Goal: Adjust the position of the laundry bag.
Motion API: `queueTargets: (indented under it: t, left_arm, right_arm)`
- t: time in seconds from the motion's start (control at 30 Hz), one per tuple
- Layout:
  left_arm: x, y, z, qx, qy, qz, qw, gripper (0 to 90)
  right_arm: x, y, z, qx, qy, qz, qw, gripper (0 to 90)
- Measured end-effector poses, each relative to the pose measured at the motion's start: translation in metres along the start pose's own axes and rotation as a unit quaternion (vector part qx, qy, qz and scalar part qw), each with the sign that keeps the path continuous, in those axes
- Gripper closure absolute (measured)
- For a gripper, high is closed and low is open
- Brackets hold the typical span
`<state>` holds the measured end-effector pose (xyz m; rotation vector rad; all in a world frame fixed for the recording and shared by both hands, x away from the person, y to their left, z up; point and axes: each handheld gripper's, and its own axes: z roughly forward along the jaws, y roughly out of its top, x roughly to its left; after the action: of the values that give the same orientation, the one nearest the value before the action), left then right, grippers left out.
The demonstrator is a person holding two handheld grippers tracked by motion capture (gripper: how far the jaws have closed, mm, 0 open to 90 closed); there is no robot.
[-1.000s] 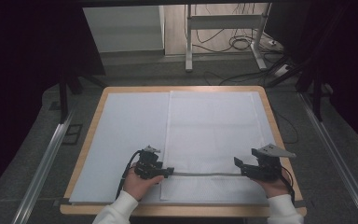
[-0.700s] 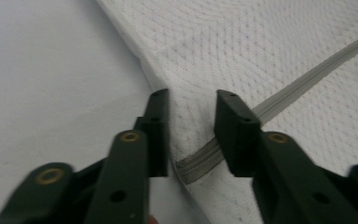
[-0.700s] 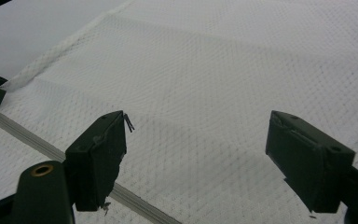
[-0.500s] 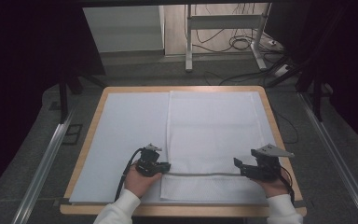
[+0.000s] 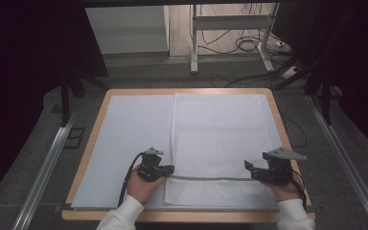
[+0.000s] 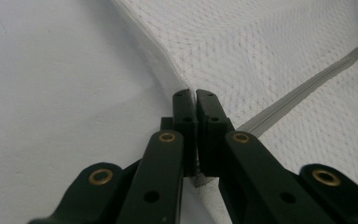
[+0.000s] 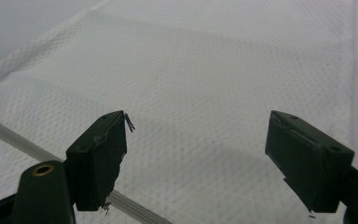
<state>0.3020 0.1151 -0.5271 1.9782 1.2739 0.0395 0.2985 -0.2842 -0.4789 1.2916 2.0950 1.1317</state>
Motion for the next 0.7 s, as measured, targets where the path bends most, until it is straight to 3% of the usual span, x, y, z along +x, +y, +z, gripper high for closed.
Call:
queueTargets:
  t: [0.13, 0.33, 0.7]
  left_arm:
    - [0.001, -0.001, 0.000, 0.000, -0.003, -0.001, 1.0000, 87.9]
    - [0.000, -0.001, -0.001, -0.004, -0.004, 0.000, 1.0000, 88.2]
    - [0.001, 0.000, -0.002, -0.005, -0.008, 0.000, 1.0000, 88.2]
  right_arm:
    - [-0.014, 0.005, -0.007, 0.021, -0.015, 0.023, 0.9994, 25.0]
    - [-0.035, 0.004, -0.017, 0.031, -0.033, 0.049, 0.9978, 28.2]
    - [-0.062, -0.001, -0.005, 0.072, -0.050, 0.075, 0.9933, 30.2]
